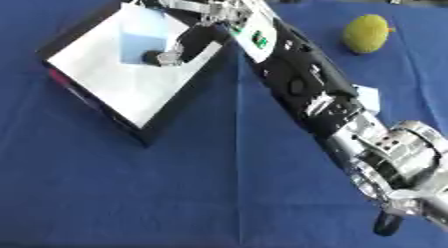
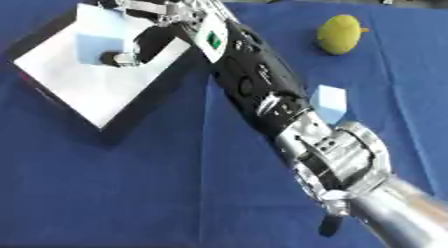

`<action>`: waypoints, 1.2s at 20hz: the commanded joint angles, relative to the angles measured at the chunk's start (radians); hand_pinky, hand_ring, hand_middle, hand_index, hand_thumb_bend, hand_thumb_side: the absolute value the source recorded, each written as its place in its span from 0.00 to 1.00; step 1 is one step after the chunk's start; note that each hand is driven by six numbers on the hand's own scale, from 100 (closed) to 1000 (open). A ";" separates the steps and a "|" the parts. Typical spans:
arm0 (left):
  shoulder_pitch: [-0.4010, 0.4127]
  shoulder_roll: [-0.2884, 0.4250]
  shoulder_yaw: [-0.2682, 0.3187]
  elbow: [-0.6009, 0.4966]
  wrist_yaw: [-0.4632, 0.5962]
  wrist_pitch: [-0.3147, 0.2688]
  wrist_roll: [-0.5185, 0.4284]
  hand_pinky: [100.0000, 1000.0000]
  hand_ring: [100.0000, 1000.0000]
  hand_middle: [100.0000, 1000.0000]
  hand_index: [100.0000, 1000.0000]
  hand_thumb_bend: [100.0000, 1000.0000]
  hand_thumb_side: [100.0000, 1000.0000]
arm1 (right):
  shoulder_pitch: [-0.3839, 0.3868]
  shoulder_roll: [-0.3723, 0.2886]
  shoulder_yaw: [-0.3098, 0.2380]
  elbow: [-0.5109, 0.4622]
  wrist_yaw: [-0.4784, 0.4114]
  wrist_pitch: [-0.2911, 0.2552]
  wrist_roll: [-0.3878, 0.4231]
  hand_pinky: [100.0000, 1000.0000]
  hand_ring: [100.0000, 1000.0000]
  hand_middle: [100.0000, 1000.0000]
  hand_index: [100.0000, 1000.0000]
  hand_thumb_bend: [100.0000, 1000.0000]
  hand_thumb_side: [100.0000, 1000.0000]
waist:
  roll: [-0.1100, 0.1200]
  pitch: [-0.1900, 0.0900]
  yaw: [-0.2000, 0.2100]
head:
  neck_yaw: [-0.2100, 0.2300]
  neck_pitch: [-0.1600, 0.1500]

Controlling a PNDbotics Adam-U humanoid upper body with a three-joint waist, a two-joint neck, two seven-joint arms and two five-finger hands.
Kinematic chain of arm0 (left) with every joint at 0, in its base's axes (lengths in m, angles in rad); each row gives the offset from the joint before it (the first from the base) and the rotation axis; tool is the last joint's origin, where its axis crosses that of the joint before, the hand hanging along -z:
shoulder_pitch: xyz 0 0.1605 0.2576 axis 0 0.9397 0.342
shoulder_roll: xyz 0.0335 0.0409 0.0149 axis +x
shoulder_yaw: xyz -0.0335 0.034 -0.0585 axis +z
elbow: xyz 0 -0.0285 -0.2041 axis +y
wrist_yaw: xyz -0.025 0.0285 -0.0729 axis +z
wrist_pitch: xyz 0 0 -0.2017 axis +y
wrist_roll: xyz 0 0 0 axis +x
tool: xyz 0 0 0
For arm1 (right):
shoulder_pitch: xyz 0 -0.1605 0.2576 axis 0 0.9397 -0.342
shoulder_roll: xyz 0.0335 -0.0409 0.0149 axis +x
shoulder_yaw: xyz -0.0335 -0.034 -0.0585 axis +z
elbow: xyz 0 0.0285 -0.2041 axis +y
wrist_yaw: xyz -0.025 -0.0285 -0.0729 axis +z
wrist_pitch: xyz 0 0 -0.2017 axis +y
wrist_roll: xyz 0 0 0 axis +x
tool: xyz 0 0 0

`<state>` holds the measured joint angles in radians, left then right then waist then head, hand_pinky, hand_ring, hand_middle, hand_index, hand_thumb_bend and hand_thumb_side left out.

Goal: Pick up objects on the table and place them in the box.

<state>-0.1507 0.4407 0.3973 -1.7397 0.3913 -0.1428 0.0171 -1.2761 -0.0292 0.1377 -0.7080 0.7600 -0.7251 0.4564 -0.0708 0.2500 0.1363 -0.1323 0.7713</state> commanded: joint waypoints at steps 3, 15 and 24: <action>-0.009 0.032 0.006 -0.026 0.003 0.002 0.013 0.52 0.79 0.74 0.66 0.00 0.61 | -0.020 0.001 -0.027 0.012 0.096 -0.116 0.040 1.00 0.92 0.74 0.91 0.35 0.41 | -0.005 -0.001 0.002 | -0.010 -0.001; -0.007 0.031 0.002 -0.024 0.002 0.006 0.006 0.52 0.80 0.74 0.66 0.00 0.61 | -0.026 0.011 -0.057 0.069 0.225 -0.076 -0.131 1.00 0.91 0.77 0.94 0.00 0.54 | -0.003 -0.003 0.000 | -0.015 -0.001; 0.001 0.031 0.002 -0.020 -0.002 0.007 0.004 0.52 0.80 0.74 0.66 0.00 0.61 | -0.090 -0.036 -0.106 0.000 0.089 -0.039 -0.176 1.00 0.88 0.75 0.95 0.00 0.54 | 0.000 -0.014 -0.009 | -0.026 -0.001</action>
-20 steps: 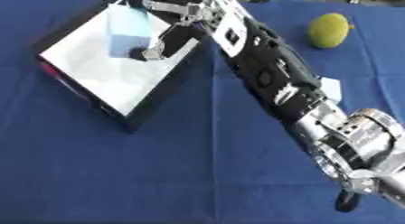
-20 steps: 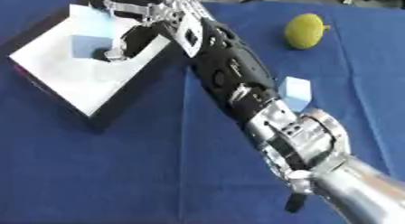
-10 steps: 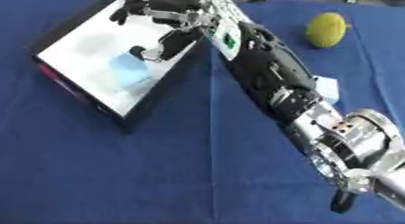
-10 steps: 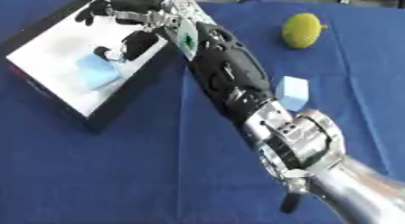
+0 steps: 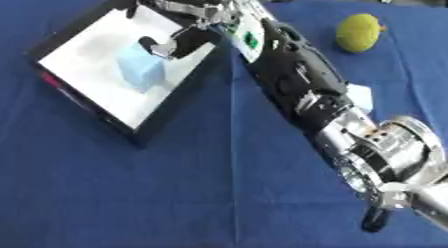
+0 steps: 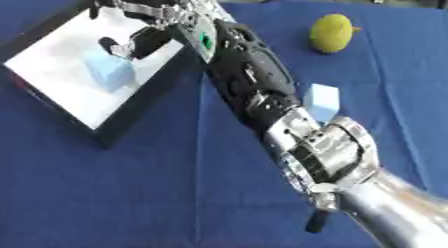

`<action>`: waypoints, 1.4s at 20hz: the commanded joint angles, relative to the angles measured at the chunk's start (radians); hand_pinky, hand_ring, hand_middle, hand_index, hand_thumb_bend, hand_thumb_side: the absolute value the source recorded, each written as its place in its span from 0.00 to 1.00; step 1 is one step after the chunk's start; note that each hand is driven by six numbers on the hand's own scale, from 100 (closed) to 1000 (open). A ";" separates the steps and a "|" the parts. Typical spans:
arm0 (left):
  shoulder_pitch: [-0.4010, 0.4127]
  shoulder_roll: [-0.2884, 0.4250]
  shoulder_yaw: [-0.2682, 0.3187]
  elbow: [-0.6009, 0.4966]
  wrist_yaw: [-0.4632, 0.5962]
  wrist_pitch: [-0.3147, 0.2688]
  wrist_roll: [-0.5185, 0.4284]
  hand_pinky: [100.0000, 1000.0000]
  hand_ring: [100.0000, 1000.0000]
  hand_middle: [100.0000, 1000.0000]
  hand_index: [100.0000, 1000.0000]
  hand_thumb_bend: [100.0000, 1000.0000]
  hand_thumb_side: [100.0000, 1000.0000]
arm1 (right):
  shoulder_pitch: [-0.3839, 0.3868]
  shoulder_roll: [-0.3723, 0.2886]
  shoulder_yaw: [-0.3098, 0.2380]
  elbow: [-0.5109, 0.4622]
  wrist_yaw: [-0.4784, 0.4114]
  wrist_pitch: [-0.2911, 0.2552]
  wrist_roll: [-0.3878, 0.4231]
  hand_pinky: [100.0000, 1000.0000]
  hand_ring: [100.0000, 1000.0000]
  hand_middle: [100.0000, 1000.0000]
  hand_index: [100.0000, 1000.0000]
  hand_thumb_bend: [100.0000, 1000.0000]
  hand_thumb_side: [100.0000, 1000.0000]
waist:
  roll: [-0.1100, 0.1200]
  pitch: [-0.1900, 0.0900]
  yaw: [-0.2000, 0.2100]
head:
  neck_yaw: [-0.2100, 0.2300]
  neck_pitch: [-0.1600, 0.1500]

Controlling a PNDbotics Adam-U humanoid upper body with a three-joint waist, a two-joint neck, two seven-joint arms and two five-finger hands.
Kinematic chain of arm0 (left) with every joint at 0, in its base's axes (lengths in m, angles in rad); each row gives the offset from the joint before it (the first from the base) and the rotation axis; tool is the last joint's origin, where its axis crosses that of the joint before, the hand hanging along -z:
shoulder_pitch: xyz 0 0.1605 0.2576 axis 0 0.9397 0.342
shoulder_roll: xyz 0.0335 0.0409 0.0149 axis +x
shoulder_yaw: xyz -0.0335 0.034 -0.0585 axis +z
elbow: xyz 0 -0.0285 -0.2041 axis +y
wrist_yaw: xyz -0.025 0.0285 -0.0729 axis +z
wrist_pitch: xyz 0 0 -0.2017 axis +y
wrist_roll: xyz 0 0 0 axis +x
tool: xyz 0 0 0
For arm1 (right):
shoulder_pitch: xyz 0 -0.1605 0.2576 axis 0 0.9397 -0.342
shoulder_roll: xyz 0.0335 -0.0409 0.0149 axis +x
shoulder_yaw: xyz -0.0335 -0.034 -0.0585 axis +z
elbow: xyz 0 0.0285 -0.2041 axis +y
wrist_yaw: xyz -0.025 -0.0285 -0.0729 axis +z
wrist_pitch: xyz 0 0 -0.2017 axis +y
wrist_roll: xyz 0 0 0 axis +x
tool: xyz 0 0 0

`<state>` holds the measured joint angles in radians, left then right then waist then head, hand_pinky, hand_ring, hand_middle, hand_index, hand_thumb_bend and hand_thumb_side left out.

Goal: Pick up objects on the table and place them in the box.

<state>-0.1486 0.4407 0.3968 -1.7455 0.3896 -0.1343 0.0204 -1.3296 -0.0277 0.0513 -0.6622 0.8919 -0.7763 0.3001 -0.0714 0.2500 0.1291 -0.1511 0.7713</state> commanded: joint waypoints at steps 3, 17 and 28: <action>0.001 0.033 0.002 -0.015 0.000 -0.002 0.001 0.52 0.80 0.74 0.66 0.00 0.61 | -0.059 -0.072 -0.063 -0.091 -0.095 0.037 -0.062 1.00 0.87 0.73 0.95 0.00 0.20 | 0.002 -0.019 -0.008 | -0.012 -0.001; 0.010 0.049 -0.008 -0.008 -0.001 -0.013 -0.017 0.52 0.80 0.73 0.66 0.00 0.60 | -0.034 -0.393 -0.106 -0.164 -0.345 0.090 -0.101 1.00 0.81 0.67 0.86 0.00 0.01 | 0.011 -0.030 -0.065 | 0.065 -0.001; 0.003 0.056 -0.018 0.001 -0.003 -0.025 -0.040 0.52 0.79 0.73 0.66 0.00 0.60 | 0.254 -0.849 0.060 -0.381 -0.996 0.114 0.240 1.00 0.84 0.72 0.89 0.00 0.08 | 0.015 -0.018 -0.095 | 0.109 -0.001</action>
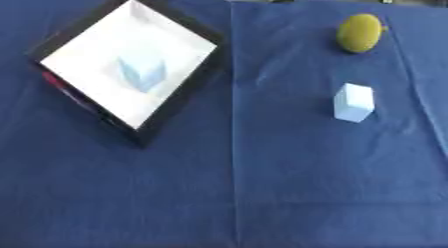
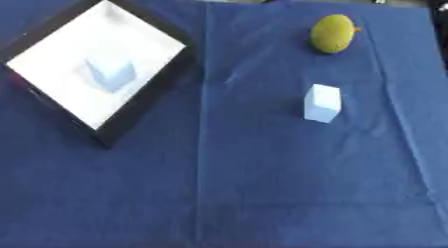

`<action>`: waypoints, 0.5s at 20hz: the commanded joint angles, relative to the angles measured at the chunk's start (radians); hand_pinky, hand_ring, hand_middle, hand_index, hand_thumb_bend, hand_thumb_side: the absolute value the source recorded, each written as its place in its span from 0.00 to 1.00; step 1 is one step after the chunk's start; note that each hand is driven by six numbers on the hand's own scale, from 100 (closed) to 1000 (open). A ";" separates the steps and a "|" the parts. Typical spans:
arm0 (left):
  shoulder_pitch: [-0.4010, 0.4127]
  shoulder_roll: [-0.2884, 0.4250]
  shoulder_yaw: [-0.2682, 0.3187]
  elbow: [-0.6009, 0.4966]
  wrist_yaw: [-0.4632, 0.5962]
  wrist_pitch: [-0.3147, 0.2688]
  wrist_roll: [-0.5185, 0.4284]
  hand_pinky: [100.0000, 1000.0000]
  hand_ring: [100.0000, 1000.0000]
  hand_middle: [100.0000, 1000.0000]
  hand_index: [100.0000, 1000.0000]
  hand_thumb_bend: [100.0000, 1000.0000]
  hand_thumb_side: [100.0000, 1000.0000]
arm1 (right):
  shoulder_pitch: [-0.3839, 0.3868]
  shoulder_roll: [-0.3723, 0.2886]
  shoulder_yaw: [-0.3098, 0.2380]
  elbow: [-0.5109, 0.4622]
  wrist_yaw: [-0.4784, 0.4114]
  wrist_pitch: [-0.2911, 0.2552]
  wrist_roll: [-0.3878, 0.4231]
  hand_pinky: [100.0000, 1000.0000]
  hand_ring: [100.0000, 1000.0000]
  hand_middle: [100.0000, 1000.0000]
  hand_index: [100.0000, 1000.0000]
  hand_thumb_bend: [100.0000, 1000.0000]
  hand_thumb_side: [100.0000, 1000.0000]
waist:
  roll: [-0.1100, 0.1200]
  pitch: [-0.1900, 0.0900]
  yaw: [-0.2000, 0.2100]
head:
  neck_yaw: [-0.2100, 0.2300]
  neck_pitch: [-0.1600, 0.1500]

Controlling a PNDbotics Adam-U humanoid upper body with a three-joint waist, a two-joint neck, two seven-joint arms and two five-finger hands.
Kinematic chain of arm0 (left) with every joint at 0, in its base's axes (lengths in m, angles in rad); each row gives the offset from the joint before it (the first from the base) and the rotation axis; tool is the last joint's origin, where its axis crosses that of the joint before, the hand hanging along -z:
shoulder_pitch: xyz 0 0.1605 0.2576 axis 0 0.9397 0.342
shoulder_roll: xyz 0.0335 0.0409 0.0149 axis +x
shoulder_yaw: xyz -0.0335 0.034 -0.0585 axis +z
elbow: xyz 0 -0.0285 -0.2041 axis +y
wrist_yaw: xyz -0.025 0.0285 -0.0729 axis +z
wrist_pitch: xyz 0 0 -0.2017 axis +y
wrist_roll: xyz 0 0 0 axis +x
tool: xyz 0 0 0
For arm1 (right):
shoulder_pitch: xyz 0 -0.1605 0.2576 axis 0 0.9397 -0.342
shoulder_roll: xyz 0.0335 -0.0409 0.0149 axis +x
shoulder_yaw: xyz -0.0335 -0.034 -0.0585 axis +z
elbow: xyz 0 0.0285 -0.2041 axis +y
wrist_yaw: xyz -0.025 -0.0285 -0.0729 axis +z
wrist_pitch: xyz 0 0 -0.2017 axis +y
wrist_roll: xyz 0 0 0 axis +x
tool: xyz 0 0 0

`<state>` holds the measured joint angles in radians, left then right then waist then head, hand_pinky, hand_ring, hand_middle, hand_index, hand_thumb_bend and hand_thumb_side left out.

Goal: Pick up objects on the table and place them in the box.

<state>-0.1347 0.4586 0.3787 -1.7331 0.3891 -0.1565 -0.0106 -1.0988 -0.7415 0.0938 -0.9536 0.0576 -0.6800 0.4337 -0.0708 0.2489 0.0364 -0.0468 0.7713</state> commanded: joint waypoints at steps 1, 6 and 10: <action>-0.013 0.039 -0.001 -0.011 -0.004 -0.003 -0.011 0.52 0.79 0.73 0.66 0.00 0.60 | 0.064 -0.175 0.023 -0.123 -0.193 0.007 0.139 1.00 0.84 0.73 0.89 0.00 0.10 | 0.014 -0.015 -0.004 | 0.004 -0.001; -0.020 0.044 -0.007 -0.009 -0.004 -0.008 -0.021 0.52 0.83 0.73 0.66 0.00 0.60 | 0.275 -0.347 0.028 -0.300 -0.237 -0.098 0.156 1.00 0.86 0.75 0.90 0.00 0.25 | 0.015 -0.007 -0.008 | 0.013 -0.001; -0.023 0.045 -0.012 -0.006 -0.005 -0.009 -0.030 0.52 0.86 0.73 0.66 0.00 0.60 | 0.432 -0.444 0.010 -0.400 -0.206 -0.138 0.078 1.00 0.86 0.76 0.90 0.00 0.26 | 0.015 -0.003 -0.012 | 0.015 -0.001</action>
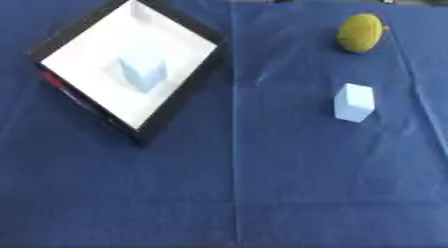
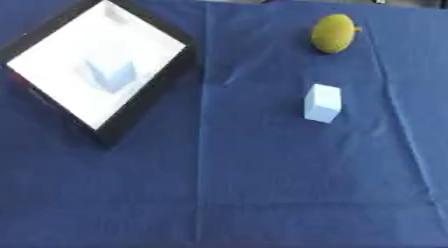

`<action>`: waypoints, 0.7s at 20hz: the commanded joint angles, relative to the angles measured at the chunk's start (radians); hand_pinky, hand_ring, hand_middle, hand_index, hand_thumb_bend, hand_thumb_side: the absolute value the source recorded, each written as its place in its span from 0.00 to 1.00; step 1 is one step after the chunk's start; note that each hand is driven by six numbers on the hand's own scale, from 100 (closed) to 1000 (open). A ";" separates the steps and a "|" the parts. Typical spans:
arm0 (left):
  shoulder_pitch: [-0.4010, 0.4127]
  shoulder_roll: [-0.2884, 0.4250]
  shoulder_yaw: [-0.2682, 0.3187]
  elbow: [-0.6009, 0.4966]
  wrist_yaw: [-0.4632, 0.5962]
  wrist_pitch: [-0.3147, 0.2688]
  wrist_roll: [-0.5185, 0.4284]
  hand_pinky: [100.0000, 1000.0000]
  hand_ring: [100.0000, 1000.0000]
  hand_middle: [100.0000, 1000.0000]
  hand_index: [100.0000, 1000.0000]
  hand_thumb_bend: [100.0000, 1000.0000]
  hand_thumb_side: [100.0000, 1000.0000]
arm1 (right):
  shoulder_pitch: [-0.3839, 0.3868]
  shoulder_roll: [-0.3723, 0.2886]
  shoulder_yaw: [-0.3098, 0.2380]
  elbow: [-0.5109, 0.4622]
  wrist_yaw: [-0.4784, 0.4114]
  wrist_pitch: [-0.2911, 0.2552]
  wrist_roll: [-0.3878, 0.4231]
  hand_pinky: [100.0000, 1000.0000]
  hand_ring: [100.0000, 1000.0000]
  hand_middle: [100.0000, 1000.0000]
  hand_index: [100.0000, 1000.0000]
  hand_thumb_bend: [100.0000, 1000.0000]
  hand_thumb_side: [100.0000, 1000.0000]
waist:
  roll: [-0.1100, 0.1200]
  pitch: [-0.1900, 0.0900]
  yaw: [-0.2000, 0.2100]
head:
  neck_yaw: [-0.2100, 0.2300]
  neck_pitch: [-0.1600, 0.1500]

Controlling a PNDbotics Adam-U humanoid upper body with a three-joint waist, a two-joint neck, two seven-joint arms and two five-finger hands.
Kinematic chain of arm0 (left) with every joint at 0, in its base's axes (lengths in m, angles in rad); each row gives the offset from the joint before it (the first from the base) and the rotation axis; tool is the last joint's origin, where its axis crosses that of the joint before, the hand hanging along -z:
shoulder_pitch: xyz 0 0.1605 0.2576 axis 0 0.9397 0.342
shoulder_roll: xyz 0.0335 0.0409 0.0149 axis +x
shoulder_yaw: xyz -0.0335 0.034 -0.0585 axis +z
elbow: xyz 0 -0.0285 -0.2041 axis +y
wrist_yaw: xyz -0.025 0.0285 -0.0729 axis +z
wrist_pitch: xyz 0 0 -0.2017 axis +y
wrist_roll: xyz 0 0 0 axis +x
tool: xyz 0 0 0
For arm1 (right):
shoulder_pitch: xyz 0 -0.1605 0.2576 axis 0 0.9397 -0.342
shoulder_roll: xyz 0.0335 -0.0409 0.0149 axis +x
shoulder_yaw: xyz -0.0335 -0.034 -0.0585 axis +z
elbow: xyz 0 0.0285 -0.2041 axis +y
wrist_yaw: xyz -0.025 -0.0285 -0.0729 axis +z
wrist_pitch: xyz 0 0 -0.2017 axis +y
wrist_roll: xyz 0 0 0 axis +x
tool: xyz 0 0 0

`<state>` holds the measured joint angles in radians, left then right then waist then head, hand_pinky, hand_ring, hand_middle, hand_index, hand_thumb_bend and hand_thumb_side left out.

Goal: Pick up objects on the table and place them in the box.

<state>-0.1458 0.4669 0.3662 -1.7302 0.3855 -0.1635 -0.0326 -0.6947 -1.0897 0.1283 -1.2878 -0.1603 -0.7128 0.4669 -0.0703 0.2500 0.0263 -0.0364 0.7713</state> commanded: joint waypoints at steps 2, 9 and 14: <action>-0.013 0.037 -0.001 -0.008 -0.002 -0.002 -0.013 0.52 0.86 0.73 0.66 0.00 0.60 | 0.100 -0.125 -0.037 -0.107 0.033 -0.112 0.003 1.00 0.87 0.76 0.90 0.00 0.29 | 0.015 -0.001 -0.003 | 0.006 -0.001; -0.015 0.038 -0.003 -0.005 -0.002 -0.004 -0.020 0.52 0.86 0.73 0.66 0.00 0.60 | 0.225 -0.155 -0.043 -0.196 0.117 -0.122 -0.055 1.00 0.87 0.77 0.90 0.00 0.31 | 0.017 0.001 -0.003 | 0.005 -0.001; -0.020 0.035 -0.011 -0.003 -0.001 -0.002 -0.029 0.52 0.86 0.73 0.66 0.00 0.60 | 0.244 -0.137 -0.005 -0.231 0.161 -0.127 -0.040 1.00 0.87 0.76 0.91 0.00 0.36 | 0.021 0.001 -0.001 | -0.003 -0.001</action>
<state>-0.1531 0.4670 0.3546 -1.7239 0.3848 -0.1642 -0.0557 -0.4449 -1.1896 0.1247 -1.4964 -0.0143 -0.7976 0.3821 -0.0648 0.2500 0.0256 -0.0353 0.7713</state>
